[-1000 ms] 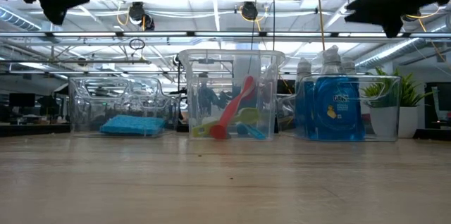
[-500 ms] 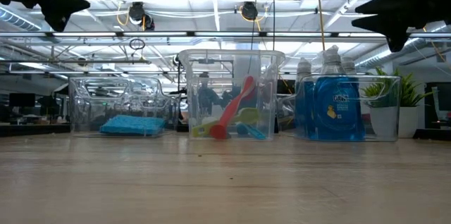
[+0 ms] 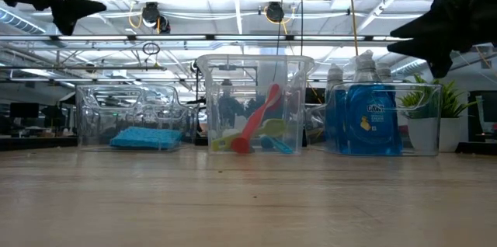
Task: Pick & Place Kitchen Sink Supplies
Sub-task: Return to Home Position
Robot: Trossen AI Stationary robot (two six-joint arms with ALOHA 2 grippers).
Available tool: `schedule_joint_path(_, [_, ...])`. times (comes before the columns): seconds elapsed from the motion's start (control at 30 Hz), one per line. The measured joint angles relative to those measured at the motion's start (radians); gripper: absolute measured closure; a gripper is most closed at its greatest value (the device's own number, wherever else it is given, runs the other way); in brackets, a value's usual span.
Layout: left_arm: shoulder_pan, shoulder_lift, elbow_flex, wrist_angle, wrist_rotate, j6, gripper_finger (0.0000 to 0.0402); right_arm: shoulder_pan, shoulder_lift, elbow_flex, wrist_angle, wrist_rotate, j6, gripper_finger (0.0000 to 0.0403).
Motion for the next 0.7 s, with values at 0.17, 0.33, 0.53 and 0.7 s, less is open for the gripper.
schedule_joint_path(0.17, [-0.001, 0.000, -0.027, 0.113, 0.004, 0.101, 0.0174, 0.000, 0.000, -0.004, 0.008, 0.001, 0.008, 0.0273])
schedule_joint_path(0.33, [-0.001, 0.000, -0.085, 0.277, 0.087, 0.125, 0.0174, 0.000, 0.000, -0.005, 0.068, 0.002, -0.069, 0.0273])
schedule_joint_path(0.53, [-0.001, 0.000, -0.128, 0.292, 0.086, 0.117, 0.0174, 0.000, 0.000, -0.005, 0.092, 0.000, -0.094, 0.0273])
schedule_joint_path(0.7, [-0.001, 0.000, -0.171, 0.324, 0.087, 0.124, 0.0174, 0.000, 0.000, -0.005, 0.092, -0.001, -0.093, 0.0273])
